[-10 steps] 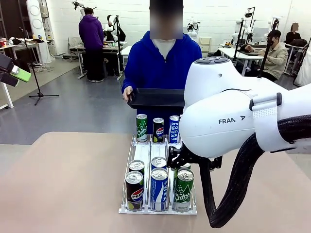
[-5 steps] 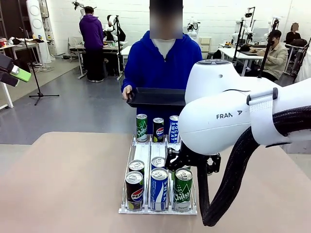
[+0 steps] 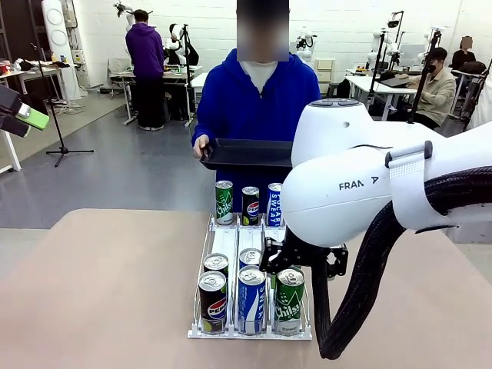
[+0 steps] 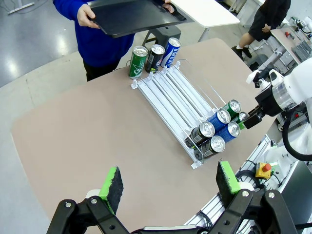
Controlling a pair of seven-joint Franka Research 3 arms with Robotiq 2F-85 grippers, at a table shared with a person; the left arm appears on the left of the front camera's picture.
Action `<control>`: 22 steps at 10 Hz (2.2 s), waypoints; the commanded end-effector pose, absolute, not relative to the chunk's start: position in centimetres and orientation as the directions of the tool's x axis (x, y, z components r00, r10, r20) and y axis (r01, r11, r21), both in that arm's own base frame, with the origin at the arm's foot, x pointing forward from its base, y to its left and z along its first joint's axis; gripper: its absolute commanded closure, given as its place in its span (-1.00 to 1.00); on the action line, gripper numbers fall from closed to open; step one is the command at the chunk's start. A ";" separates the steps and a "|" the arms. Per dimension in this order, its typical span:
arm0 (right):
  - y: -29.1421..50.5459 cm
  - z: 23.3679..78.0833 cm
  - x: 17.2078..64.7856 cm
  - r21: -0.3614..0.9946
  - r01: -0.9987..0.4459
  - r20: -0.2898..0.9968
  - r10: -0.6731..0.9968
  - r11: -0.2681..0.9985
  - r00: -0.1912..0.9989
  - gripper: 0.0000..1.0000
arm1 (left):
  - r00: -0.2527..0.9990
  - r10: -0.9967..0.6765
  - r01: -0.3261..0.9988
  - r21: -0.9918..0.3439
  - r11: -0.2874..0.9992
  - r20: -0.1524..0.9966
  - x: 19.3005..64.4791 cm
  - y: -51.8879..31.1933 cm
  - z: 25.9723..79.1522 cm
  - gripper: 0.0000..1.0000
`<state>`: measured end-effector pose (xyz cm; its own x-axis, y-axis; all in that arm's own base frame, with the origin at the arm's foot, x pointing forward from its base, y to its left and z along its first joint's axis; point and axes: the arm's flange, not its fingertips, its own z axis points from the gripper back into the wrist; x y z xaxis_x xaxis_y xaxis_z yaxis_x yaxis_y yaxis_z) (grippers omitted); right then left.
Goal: Retrieve and hand over the desired beverage to the person.
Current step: Pick up a can of the same type that the person held from the Automatic Can Dispenser.
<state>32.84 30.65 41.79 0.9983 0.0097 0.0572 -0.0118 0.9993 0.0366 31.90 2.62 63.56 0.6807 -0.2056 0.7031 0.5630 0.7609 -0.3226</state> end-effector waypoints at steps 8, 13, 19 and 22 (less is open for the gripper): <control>30.6 41.2 33.1 0.101 -0.129 0.080 0.121 0.986 0.989 1.00 | 0.673 -0.209 0.576 -0.326 0.750 0.709 31.8 2.8 63.6 -1.00; 30.8 41.4 33.0 0.110 -0.113 0.055 0.108 0.987 0.993 1.00 | 0.673 -0.209 0.576 -0.326 0.750 0.709 31.8 2.8 63.6 -1.00; 33.1 58.1 33.8 0.050 -0.071 0.163 0.062 0.996 0.985 1.00 | 0.673 -0.209 0.576 -0.326 0.750 0.709 31.8 2.8 63.6 -1.00; 35.0 66.3 36.5 0.040 -0.087 0.255 0.074 0.995 0.964 1.00 | 0.673 -0.209 0.576 -0.326 0.750 0.709 31.8 2.8 63.6 -1.00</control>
<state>34.34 33.04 65.47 0.9680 0.0749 0.2394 -0.0923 0.9938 0.0619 31.90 2.63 63.56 0.6808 -0.2054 0.7030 0.5628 0.7610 -0.3227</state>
